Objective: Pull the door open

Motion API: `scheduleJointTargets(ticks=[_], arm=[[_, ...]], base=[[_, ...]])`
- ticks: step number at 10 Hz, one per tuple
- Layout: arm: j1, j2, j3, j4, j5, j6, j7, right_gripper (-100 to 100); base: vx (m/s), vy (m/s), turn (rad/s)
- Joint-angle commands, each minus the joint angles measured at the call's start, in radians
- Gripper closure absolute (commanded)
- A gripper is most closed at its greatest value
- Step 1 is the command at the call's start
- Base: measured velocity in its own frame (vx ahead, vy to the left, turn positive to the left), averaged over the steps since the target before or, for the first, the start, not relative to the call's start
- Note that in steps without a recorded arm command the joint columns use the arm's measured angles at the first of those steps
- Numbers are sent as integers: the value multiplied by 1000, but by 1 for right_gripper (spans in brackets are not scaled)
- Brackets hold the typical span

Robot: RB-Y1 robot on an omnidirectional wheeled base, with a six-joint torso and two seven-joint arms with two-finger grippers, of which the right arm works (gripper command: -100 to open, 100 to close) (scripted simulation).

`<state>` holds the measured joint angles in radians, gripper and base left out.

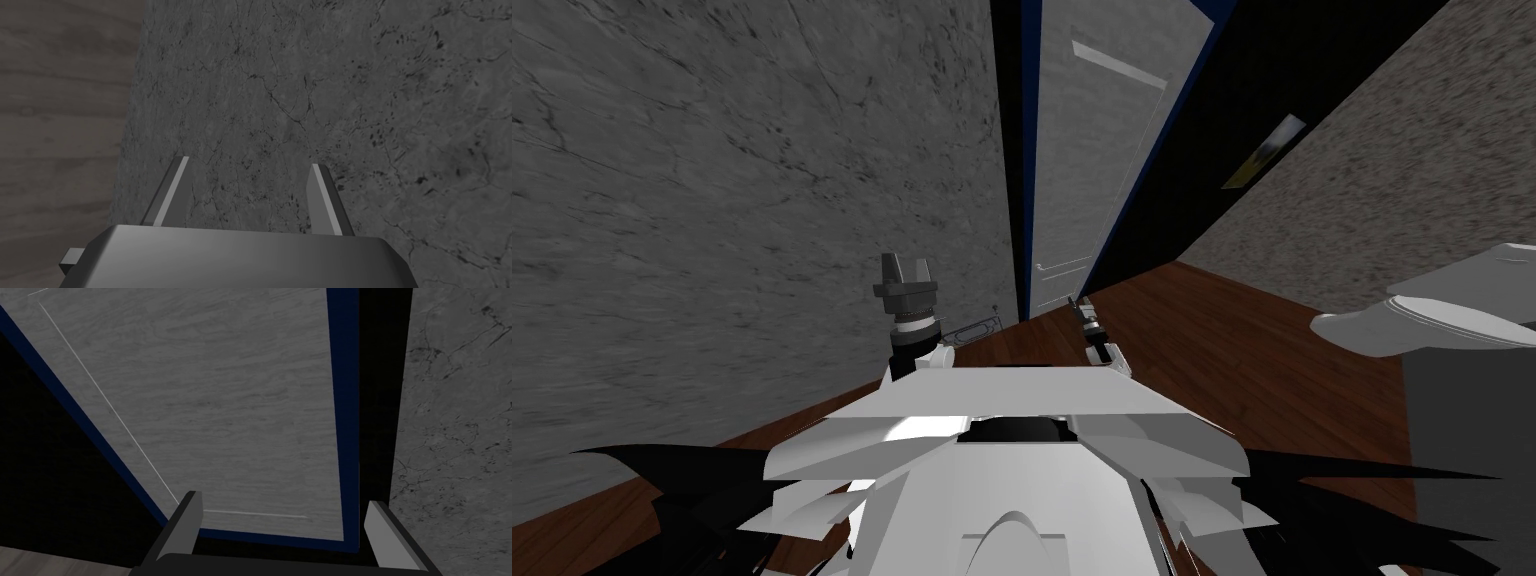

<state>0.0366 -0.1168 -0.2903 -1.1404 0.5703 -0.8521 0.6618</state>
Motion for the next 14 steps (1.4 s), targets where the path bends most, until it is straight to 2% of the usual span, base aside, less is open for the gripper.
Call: scheduleJointTargets(ticks=[1,14], arm=[[-19,0,-10,50,22,-21,27,-100],[-147,-7,-71,371,184,-138,189,-100]], base=[[91,2,-4],[101,-2,-4]])
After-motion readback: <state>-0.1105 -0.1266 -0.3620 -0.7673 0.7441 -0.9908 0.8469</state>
